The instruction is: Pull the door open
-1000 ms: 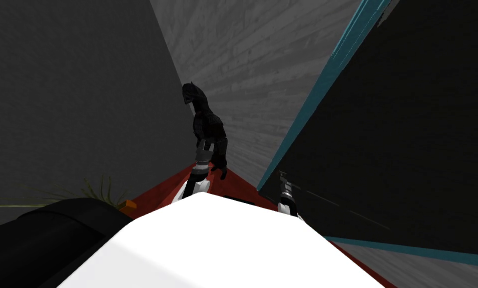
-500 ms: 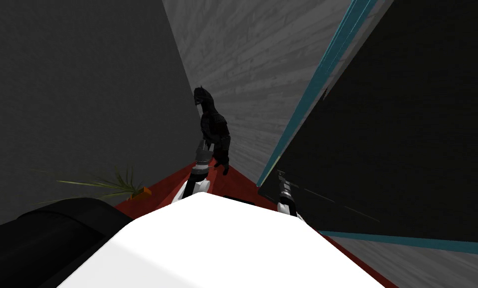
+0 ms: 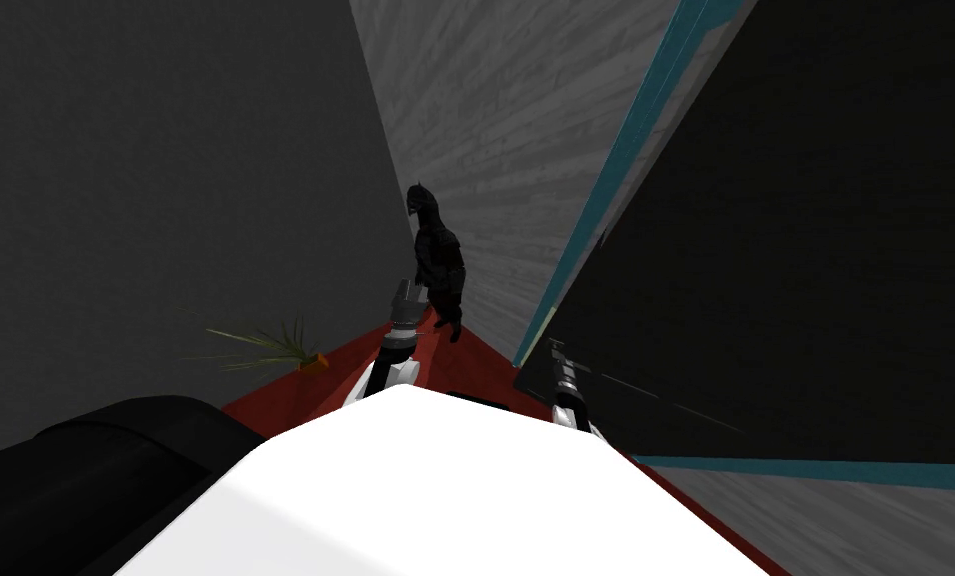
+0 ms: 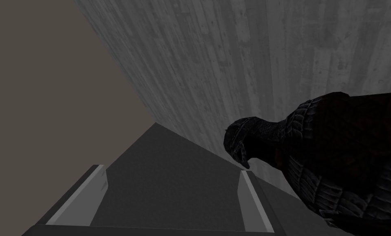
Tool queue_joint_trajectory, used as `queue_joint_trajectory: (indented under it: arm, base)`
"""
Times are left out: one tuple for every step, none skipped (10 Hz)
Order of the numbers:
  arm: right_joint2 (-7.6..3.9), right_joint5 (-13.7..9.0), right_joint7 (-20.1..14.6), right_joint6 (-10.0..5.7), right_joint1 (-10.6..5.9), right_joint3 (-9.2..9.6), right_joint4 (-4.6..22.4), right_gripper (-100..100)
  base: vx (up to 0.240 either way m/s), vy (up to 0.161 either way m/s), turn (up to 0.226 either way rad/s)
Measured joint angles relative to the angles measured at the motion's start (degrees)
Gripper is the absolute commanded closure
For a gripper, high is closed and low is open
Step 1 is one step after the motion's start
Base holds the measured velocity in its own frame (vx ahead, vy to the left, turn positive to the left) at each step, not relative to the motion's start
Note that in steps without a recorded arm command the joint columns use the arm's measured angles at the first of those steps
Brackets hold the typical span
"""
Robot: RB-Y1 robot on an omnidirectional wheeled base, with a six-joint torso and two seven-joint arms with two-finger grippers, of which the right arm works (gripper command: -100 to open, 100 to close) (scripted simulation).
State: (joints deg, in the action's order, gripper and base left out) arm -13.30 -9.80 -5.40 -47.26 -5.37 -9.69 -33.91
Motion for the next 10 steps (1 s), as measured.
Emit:
queue_joint_trajectory:
  arm:
    - [0.12,0.3,-0.2,-0.47,-0.44,0.58,0.5,100]
    - [0.32,0.6,-0.3,-0.28,-0.22,1.18,-0.3,100]
    - [0.50,0.7,-0.4,-0.10,-0.12,1.38,-0.4,100]
    - [-0.07,0.8,-0.8,-0.20,0.36,1.52,-0.6,100]
    - [-0.71,0.9,-1.5,-0.37,0.93,1.73,-1.1,100]
    - [-1.21,1.1,-2.2,-0.77,1.35,2.02,-1.1,100]
    - [-1.67,1.3,-2.9,-0.94,2.13,2.37,-1.7,100]
    - [-2.25,1.6,-3.8,-0.99,2.96,2.89,-2.4,100]
    - [-2.77,1.9,-4.7,-1.79,2.84,3.47,-1.3,100]
    - [-3.40,2.2,-5.7,-2.45,3.33,4.04,-1.1,100]
  base:
    - [-0.245,-0.126,0.121]
    - [-0.102,-0.045,0.045]
    - [-0.131,0.026,0.168]
    - [-0.184,0.029,0.139]
    - [-0.189,0.016,0.097]
    - [-0.226,0.001,0.116]
    - [-0.248,-0.033,0.162]
    - [-0.241,-0.059,0.152]
    - [-0.236,-0.056,0.206]
    - [-0.230,-0.089,0.147]
